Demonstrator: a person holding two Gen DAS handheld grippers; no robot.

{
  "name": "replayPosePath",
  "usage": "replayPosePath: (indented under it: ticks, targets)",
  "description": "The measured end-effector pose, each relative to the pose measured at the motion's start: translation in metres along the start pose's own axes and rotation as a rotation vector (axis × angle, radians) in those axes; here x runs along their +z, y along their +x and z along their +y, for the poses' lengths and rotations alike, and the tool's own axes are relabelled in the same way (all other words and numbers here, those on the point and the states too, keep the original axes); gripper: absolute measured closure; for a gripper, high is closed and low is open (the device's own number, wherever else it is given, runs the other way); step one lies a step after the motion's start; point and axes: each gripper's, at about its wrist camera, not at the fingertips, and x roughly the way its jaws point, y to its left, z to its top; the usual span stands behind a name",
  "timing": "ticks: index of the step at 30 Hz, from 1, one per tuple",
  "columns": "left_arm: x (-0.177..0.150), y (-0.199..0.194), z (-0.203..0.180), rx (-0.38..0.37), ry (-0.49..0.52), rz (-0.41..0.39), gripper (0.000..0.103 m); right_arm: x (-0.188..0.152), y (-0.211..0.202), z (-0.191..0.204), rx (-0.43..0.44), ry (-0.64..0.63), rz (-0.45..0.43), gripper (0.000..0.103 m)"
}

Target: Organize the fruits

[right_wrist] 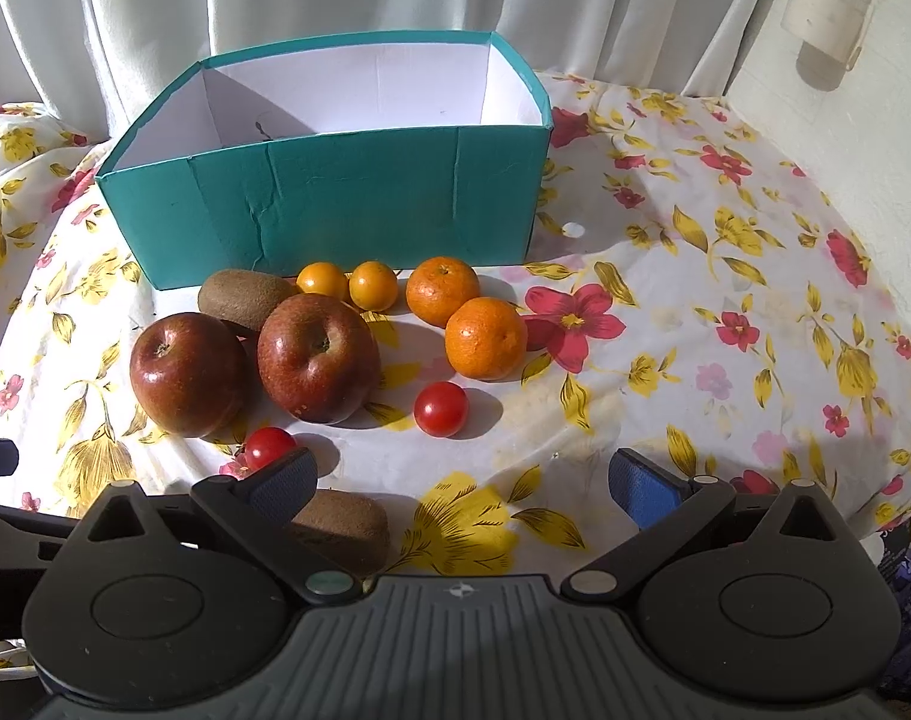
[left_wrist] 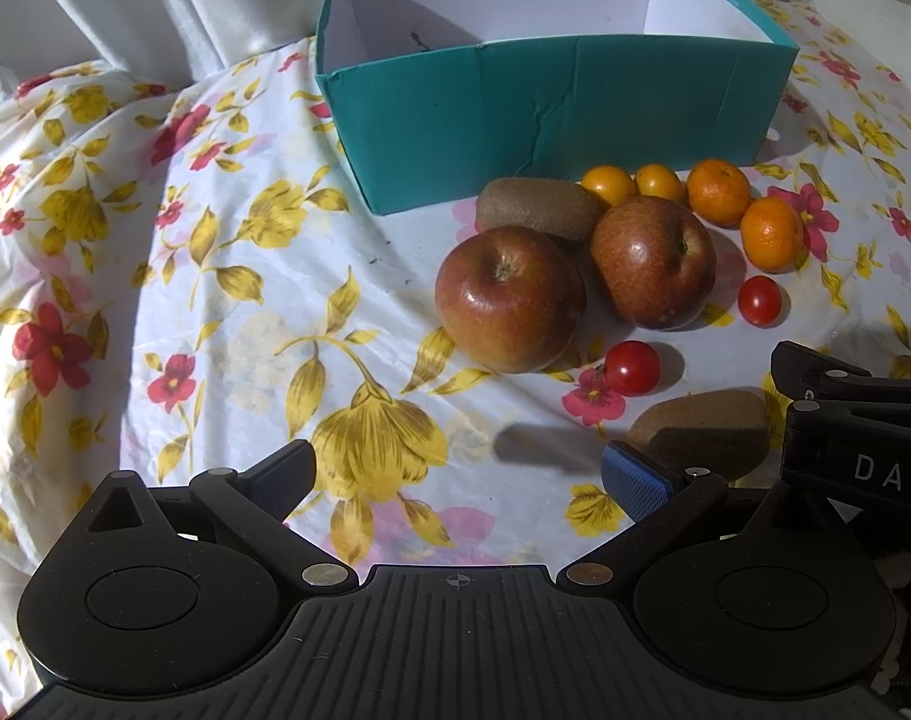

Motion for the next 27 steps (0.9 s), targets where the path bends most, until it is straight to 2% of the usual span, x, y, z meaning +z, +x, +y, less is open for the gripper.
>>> replayPosePath:
  ticks: [12,15,18,22,24,27]
  targets:
    - [0.001,0.001,0.003,-0.012,-0.009,-0.019,0.0,0.0,0.0,-0.002,0.02,0.003,-0.025,0.0]
    - [-0.002,0.003,0.006,-0.033,-0.013,-0.033,0.0,-0.005,-0.004,-0.003,0.045,-0.011,-0.093,0.0]
    - [-0.006,0.006,0.009,-0.053,-0.023,-0.051,0.0,-0.015,-0.009,-0.008,0.088,-0.018,-0.197,0.0]
    - [-0.014,0.006,0.017,-0.091,-0.059,-0.123,0.0,-0.034,-0.01,-0.011,0.12,-0.067,-0.329,0.0]
    - [-0.015,0.008,0.022,-0.102,-0.089,-0.151,0.0,-0.042,-0.007,-0.01,0.133,-0.091,-0.343,0.0]
    - [-0.012,0.011,0.028,-0.1,-0.126,-0.171,0.0,-0.052,0.0,-0.01,0.18,-0.082,-0.302,0.0]
